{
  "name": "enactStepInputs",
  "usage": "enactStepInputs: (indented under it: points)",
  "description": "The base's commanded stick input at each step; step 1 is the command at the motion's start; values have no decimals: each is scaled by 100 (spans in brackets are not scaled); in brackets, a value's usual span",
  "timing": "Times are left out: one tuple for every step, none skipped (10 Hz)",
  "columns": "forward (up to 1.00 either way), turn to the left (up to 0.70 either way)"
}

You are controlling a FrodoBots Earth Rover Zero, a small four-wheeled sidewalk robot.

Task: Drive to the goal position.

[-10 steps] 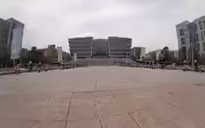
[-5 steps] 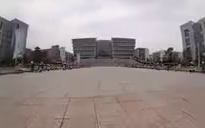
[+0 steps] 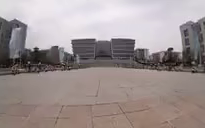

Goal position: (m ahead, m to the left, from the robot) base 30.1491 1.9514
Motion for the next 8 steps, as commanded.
enactStepInputs:
  points:
    - [70, 1]
    - [70, 1]
    - [70, 1]
    - [70, 1]
    - [70, 1]
    - [70, 1]
    - [70, 1]
    - [70, 1]
